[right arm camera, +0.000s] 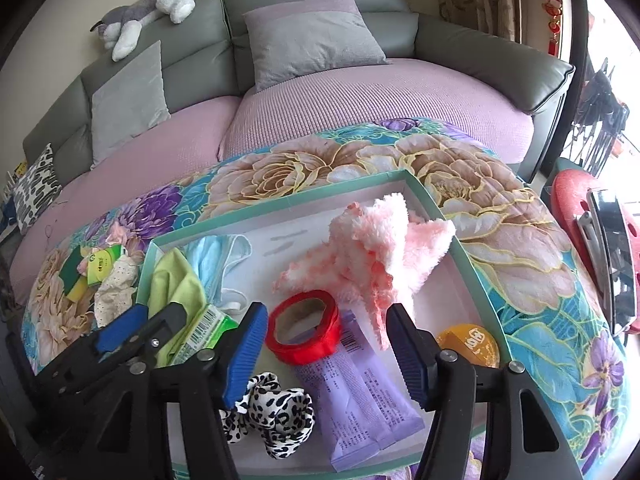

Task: Organize soft objects
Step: 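Carry green cloth and red ring over the white tray and open both tools, then withdraw both tools from the tray back toward the pile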

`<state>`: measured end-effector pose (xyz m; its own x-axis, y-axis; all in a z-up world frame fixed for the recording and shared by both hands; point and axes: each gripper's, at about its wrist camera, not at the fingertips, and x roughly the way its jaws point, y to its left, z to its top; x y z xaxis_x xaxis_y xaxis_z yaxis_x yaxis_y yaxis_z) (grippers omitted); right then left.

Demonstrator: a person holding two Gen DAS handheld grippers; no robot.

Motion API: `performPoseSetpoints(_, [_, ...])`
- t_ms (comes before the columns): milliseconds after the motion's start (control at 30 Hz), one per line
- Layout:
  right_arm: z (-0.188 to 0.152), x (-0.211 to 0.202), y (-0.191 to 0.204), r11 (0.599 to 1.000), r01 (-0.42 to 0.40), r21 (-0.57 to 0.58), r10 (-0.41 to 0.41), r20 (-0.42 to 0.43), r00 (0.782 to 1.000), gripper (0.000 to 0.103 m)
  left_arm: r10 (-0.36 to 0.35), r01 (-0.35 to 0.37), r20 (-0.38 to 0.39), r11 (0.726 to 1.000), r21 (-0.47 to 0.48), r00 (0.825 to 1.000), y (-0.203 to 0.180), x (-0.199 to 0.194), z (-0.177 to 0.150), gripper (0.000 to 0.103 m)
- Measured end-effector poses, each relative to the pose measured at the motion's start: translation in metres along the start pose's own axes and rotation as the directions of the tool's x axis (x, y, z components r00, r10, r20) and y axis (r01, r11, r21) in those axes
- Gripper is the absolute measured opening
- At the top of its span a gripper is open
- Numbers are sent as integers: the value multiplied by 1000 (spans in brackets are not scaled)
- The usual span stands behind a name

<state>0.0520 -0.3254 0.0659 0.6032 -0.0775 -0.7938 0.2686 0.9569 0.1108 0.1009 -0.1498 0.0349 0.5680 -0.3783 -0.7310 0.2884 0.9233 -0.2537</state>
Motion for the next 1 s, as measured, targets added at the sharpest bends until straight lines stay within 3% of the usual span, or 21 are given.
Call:
performPoseSetpoints(133, [0,-3,2,1000,21,-15,-21,8,1000,70,10,-10,18,1000,-3,1000,2,-8,2,70])
performPoseSetpoints(267, [2,-6,2,999,33,-20,-32,24,999,83,19,-17,37,999,-33,999,10,-18,5,74])
performPoseSetpoints(533, [2,-6,3,998,55,-27,-54,21,998,87,95,-87,61,989,-119,994,37,-32,6,75])
performPoseSetpoints(667, [1,-4,5,998,61,-33,-60,16,998,87,146,-135,63,980,-144,987,50,-35,4,89])
performPoseSetpoints(867, [0,0,12,997,67,-43,-67,0,998,88,243,-226,74,957,-183,967,70,-43,2,93])
performPoseSetpoints(1000, [-1,1,24,997,43,-59,-43,-3,999,87,326,-302,77,927,-224,942,90,-55,-1,94])
